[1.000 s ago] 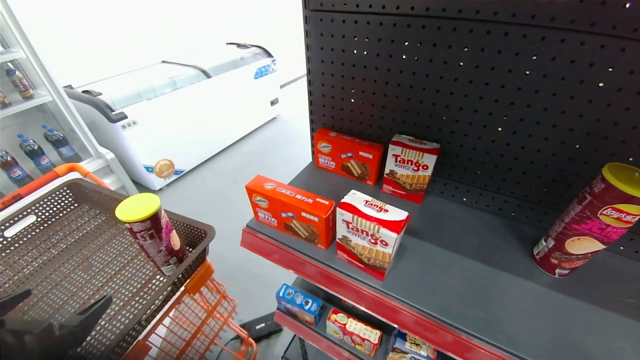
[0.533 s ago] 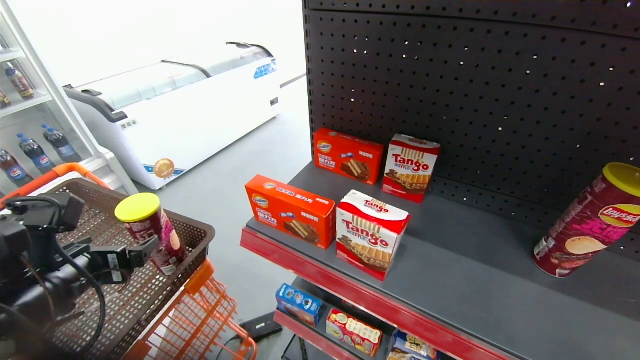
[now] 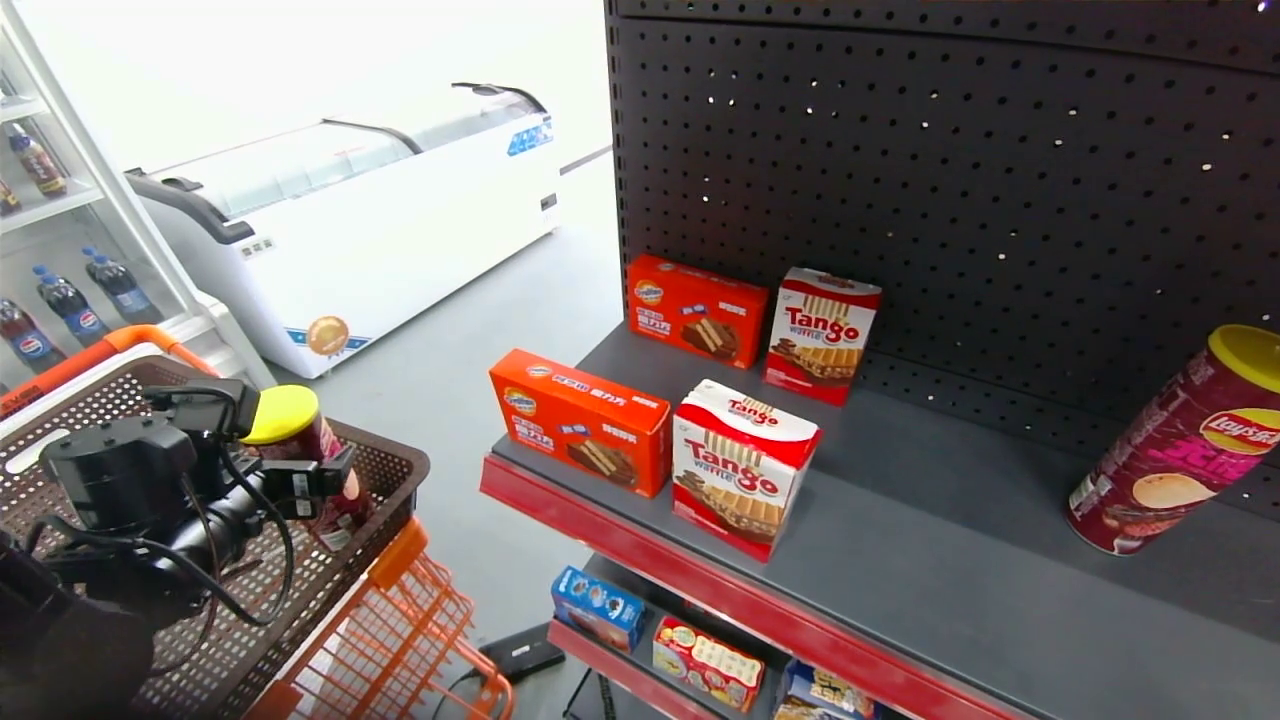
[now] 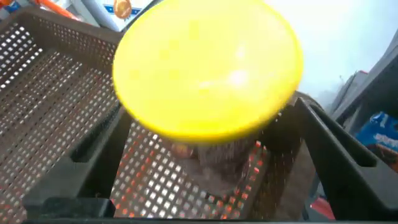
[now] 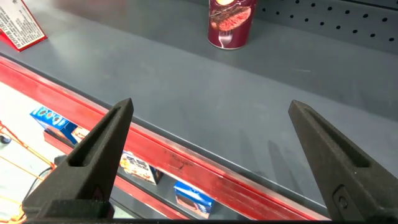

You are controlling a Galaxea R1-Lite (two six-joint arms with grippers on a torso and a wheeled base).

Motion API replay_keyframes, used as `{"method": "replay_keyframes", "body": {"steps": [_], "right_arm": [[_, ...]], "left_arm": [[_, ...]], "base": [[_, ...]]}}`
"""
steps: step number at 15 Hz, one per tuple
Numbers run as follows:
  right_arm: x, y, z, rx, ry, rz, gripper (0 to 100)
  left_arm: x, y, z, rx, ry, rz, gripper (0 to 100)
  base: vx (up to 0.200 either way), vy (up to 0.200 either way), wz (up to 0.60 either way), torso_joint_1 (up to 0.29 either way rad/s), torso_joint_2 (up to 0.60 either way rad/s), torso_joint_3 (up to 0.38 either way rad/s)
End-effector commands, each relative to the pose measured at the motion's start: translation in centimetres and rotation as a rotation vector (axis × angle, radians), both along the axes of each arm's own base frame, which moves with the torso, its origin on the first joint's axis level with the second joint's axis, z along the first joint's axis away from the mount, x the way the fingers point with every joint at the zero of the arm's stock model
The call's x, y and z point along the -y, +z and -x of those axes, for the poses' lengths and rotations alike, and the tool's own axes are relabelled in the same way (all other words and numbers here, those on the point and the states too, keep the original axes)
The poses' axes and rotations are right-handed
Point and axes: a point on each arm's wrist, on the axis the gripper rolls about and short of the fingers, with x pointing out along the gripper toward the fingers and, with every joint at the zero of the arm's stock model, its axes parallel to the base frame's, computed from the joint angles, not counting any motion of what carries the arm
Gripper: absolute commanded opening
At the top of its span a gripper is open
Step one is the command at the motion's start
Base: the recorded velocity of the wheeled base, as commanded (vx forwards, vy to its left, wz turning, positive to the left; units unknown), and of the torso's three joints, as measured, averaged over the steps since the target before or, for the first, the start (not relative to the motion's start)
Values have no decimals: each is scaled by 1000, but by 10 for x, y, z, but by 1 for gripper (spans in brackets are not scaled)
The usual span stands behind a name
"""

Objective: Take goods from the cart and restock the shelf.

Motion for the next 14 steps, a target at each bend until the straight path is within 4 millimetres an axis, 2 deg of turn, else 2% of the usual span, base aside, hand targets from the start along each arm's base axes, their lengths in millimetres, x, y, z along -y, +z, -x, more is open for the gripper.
{"method": "replay_keyframes", "body": {"steps": [1, 2, 10, 11, 14], "right_arm": [[0, 0, 0, -1, 1, 0, 100], [0, 0, 0, -1, 1, 0, 100], [0, 0, 0, -1, -1, 0, 100], [0, 0, 0, -1, 1, 0, 100], [0, 0, 0, -1, 2, 0, 100]], "left_arm": [[-3, -19, -18, -24, 1, 4, 100], [-4, -23, -27, -20, 2, 1, 100], [-7, -37, -52, -12, 4, 7, 100], [-6, -34, -57, 3, -2, 10, 0], [-5, -30, -61, 20, -8, 19, 0]], "base": [[0, 0, 0, 0, 0, 0], [0, 0, 0, 0, 0, 0], [0, 0, 0, 0, 0, 0], [0, 0, 0, 0, 0, 0], [0, 0, 0, 0, 0, 0]]}}
